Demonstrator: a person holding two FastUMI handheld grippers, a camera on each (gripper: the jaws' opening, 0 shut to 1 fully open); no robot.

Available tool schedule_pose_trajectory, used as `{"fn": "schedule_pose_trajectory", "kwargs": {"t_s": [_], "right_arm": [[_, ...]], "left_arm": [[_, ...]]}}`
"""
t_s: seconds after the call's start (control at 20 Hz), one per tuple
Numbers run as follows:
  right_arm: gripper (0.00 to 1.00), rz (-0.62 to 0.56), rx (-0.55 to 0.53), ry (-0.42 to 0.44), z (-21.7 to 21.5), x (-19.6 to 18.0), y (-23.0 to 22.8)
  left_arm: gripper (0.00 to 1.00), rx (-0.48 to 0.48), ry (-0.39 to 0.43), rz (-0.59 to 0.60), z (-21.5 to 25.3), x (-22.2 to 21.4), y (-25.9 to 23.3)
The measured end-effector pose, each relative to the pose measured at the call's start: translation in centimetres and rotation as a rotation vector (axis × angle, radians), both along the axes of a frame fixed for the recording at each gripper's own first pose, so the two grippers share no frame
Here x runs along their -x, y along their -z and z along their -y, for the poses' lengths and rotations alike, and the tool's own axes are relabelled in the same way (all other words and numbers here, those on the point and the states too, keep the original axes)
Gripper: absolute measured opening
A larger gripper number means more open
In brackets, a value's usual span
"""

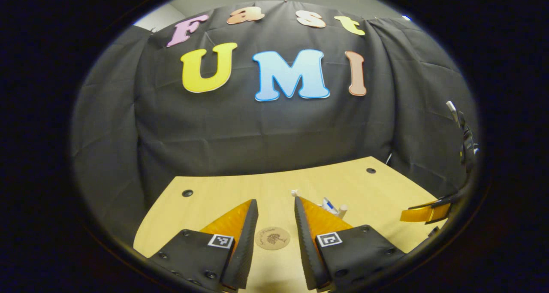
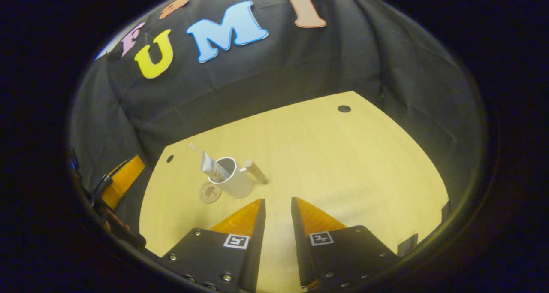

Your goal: Put the toothbrush and toothpaste on the desktop into the cup, then pick up the cup and place it on the coaster on the desktop.

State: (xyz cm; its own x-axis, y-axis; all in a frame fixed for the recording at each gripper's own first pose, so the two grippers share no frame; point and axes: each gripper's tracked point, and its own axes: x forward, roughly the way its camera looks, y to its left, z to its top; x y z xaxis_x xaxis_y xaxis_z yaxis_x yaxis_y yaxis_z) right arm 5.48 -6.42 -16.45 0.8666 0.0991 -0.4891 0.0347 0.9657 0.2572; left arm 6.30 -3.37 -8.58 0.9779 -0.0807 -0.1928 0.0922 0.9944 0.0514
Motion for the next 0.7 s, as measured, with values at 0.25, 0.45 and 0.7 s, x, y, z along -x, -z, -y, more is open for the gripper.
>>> {"fn": "schedule_pose_trajectory", "kwargs": {"t_s": [0.25,0.45,0.7], "right_arm": [[0.36,-0.071,0.104,-0.148,-1.4,-3.9,1.0],[0.36,-0.126,0.267,-0.263,-1.3,-6.6,1.6],[0.36,-0.183,0.478,-0.427,-2.0,-9.1,2.6]], "left_arm": [[0.55,0.031,-0.099,-0.038,-4.3,2.8,1.1],[0.55,0.043,-0.203,-0.063,-8.7,4.8,2.2],[0.55,0.063,-0.326,-0.1,-13.6,6.5,3.8]]}}
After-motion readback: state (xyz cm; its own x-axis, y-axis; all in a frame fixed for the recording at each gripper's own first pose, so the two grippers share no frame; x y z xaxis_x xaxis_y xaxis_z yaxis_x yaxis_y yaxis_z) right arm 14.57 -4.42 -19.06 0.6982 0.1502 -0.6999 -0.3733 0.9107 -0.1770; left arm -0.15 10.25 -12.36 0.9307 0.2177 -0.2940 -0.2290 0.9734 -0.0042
